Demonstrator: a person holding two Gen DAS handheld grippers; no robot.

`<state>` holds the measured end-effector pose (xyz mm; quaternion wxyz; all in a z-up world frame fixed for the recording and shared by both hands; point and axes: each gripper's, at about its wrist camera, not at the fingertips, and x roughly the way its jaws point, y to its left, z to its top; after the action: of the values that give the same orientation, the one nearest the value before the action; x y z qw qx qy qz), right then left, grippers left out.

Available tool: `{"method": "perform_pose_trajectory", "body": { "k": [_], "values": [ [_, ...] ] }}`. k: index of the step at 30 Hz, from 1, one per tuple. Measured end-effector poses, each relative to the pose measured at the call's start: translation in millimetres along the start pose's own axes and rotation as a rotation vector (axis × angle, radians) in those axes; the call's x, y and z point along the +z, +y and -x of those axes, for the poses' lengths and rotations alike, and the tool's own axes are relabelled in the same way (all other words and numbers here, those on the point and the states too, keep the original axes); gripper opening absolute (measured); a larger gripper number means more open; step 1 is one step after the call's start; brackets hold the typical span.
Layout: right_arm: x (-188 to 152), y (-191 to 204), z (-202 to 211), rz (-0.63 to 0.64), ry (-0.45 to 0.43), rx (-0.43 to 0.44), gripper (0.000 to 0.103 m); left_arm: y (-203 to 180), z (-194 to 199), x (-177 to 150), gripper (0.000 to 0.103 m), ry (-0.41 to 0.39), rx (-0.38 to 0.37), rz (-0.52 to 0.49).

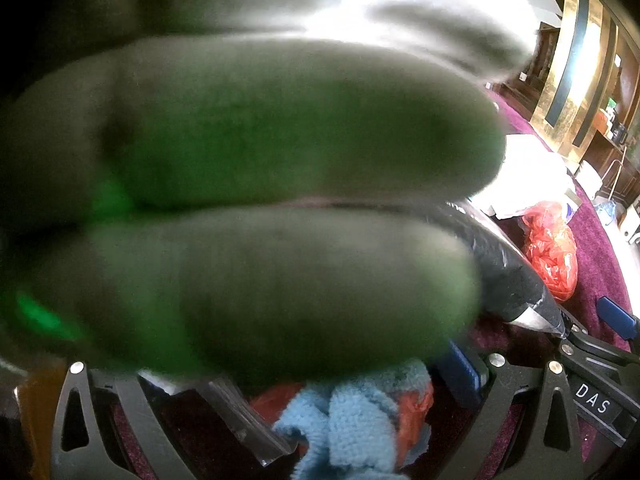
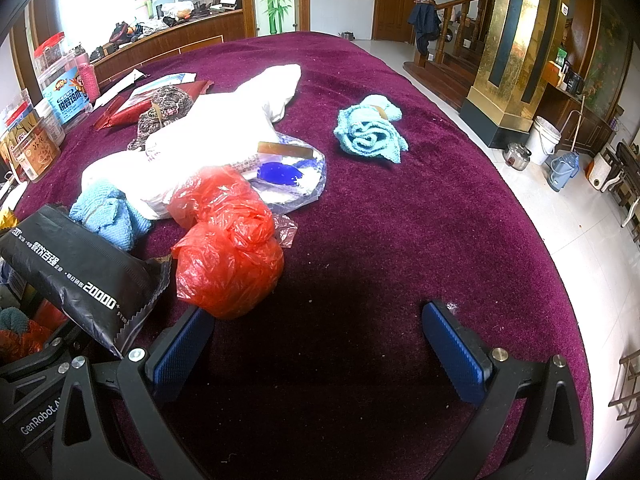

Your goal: Organize soft objects

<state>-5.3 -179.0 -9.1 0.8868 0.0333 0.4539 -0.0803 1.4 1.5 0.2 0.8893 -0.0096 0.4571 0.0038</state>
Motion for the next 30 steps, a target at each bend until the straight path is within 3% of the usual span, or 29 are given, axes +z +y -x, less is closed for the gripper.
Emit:
{"method": "perform_pose_trajectory", "body": {
  "k": [30],
  "values": [
    [0.1,0.7,0.0,-0.001,0.000,0.001,0.103,1.9,-0.3,0.7,0.102,-0.001,-0.002,0.001]
  ]
}}
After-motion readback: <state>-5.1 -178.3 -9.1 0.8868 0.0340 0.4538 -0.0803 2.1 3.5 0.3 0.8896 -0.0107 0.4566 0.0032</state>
